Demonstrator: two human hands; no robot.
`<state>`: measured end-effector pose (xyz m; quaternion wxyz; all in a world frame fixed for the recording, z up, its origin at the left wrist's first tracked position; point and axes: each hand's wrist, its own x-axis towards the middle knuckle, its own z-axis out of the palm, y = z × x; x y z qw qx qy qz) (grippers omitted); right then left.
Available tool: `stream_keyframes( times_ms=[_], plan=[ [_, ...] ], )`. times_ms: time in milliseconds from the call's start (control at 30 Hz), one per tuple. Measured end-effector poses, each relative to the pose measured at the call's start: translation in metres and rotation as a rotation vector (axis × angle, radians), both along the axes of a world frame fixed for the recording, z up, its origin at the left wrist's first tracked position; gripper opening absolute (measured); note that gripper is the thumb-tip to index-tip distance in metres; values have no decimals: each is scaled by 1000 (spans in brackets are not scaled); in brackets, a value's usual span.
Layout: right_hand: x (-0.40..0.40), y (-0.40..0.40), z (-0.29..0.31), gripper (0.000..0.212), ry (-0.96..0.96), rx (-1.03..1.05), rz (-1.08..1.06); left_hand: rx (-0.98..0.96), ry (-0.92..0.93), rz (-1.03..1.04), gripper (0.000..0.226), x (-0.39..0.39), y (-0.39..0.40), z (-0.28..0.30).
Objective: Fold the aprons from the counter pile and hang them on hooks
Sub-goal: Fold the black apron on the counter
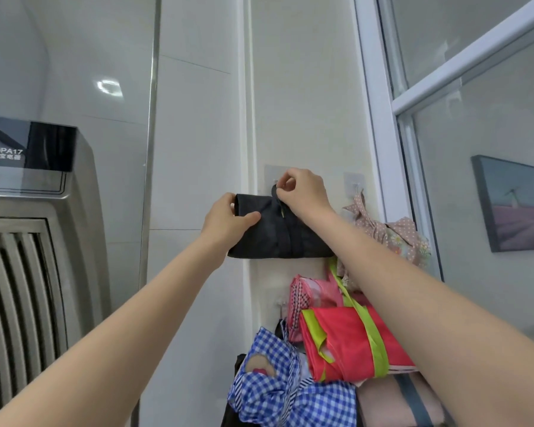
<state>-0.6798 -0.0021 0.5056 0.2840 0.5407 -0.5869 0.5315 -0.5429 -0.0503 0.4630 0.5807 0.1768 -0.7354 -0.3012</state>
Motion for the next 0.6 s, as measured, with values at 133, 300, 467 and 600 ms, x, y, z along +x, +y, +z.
stream_keyframes(
  times_ms=[133, 300, 467, 600],
  plan=[
    [-1, 0, -22, 26, 116, 79, 0, 30, -38, 11, 20, 0, -1, -23],
    [4, 9, -61, 50, 183, 2, -132, 30, -52, 72, 22, -3, -1, -38],
    [-7, 8, -95, 37, 312, -18, -270, 12, -97, 100, 22, -7, 0, -37],
    [-9, 14, -88, 36, 276, 1, -239, 13, -112, 112, 38, -4, 4, -37]
  ],
)
